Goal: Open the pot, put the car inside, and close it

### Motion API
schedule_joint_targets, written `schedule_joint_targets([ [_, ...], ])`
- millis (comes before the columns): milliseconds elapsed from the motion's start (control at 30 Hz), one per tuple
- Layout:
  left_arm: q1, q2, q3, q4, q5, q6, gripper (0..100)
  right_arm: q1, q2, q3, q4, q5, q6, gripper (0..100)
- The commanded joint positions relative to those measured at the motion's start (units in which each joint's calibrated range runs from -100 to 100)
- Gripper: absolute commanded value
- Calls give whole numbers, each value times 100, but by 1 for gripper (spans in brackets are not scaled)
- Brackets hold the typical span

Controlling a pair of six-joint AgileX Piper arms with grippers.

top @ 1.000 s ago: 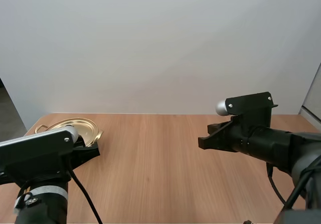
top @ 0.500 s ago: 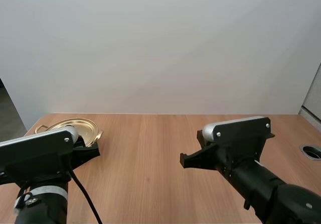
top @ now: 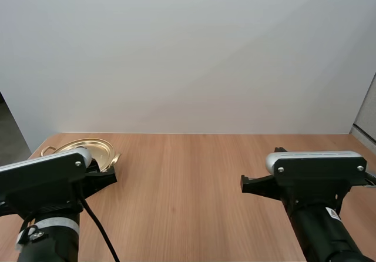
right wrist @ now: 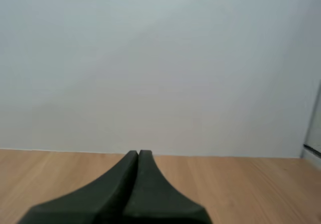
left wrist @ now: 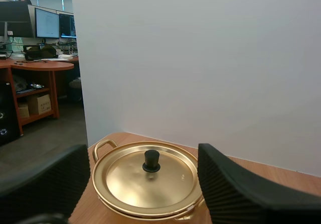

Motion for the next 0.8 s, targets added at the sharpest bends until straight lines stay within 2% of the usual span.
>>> schedule_joint_targets([
  [0, 4, -1, 0, 3, -2, 7, 100, 3, 23, 0, -629, -787, 423, 0],
  [67, 4, -1, 0, 3, -2, 7, 100, 3, 23, 0, -1922, -811, 1501, 0],
  [133, 4, -1, 0, 3, -2, 7, 100, 3, 23, 0, -3839, -608, 3111, 0],
  [200, 4, -1, 0, 3, -2, 7, 100, 3, 23, 0, -5737, 108, 4668, 0],
  [233, 4, -1, 0, 3, -2, 7, 100, 3, 23, 0, -6294, 610, 5351, 0],
  [300, 4, -1, 0, 3, -2, 7, 100, 3, 23, 0, -7157, 1274, 6161, 0],
  [333, 4, -1, 0, 3, -2, 7, 100, 3, 23, 0, -7157, 1370, 6351, 0],
  [433, 4, -1, 0, 3, -2, 7, 100, 3, 23, 0, -7789, 2386, 7038, 0],
  [767, 4, -1, 0, 3, -2, 7, 100, 3, 23, 0, -7866, 2372, 7159, 0],
])
